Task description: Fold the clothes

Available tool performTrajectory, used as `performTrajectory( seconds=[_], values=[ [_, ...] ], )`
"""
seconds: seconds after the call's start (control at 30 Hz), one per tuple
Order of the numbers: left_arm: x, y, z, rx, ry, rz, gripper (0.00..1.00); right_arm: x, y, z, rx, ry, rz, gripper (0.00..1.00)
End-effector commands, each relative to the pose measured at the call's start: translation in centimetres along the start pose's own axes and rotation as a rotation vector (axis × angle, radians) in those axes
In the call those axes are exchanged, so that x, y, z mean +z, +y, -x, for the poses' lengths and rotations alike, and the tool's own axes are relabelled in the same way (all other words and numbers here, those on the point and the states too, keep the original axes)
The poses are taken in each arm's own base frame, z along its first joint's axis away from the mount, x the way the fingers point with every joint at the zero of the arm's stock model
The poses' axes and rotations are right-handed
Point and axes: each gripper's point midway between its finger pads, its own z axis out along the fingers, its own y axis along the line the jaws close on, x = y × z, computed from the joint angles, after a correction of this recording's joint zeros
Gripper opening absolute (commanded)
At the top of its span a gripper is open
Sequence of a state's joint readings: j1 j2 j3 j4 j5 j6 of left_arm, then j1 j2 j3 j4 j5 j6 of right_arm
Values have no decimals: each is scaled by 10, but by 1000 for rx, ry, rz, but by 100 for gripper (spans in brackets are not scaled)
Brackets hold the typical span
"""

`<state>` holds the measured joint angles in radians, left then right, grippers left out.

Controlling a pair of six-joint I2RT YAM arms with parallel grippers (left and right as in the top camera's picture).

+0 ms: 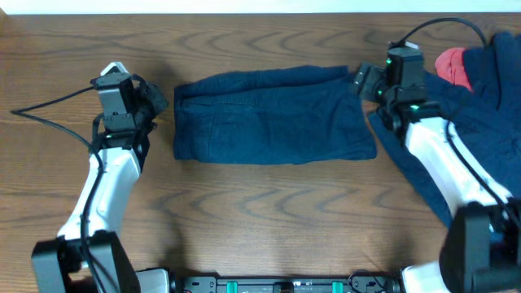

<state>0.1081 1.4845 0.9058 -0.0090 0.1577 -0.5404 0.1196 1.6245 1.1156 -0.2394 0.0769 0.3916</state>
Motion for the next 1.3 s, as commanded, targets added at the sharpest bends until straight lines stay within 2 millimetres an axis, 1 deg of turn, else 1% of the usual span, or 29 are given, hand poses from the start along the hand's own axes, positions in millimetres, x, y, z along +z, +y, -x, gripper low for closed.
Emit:
performTrajectory(
  seconds=[0.0,0.03,0.07,0.1,0.13,0.2,0.27,0.3,0.43,0.6,0.67,0.77,0.87,0.9,0.93,1.0,1.13,1.2,1.27],
  values=[
    [0,-21,-36,79,157,-87,38,-12,7,-14,-36,84,44,69],
    [1,-20,-50,117,199,-78,37,-12,9,-27,-39,136,59,56],
    [1,-20,-60,153,232,-72,38,-12,8,-37,-42,177,58,46],
    [2,-19,-70,185,260,-63,38,-12,7,-49,-45,223,51,38],
    [4,-19,-78,210,281,-56,37,-12,5,-57,-48,255,43,35],
    [10,-16,-94,248,320,-51,38,-9,2,-74,-55,313,27,37],
    [17,-11,-105,250,353,-34,38,-5,1,-88,-59,360,22,59],
    [21,-9,-109,249,365,-28,38,-2,0,-94,-62,379,16,63],
    [37,5,-126,241,416,4,38,10,-1,-117,-70,451,8,65],
    [50,26,-151,228,500,56,38,24,10,-144,-66,545,88,62],
    [51,32,-158,224,527,73,38,29,9,-158,-66,588,87,62],
    [46,40,-167,218,569,101,38,34,4,-175,-75,641,68,59],
    [38,47,-177,210,620,134,39,39,-1,-186,-83,673,53,57],
    [34,51,-181,206,644,149,39,40,-3,-189,-84,683,46,53],
    [31,54,-185,204,663,162,39,39,-7,-192,-86,695,27,46],
    [23,65,-190,206,695,215,39,36,-22,-196,-91,714,-54,32],
    [10,87,-195,228,731,330,39,22,-58,-202,-62,737,-280,29],
    [0,94,-201,225,773,369,39,15,-68,-205,-72,758,-335,25],
    [-14,101,-210,180,827,424,39,7,-74,-209,-84,788,-369,24]
  ],
)
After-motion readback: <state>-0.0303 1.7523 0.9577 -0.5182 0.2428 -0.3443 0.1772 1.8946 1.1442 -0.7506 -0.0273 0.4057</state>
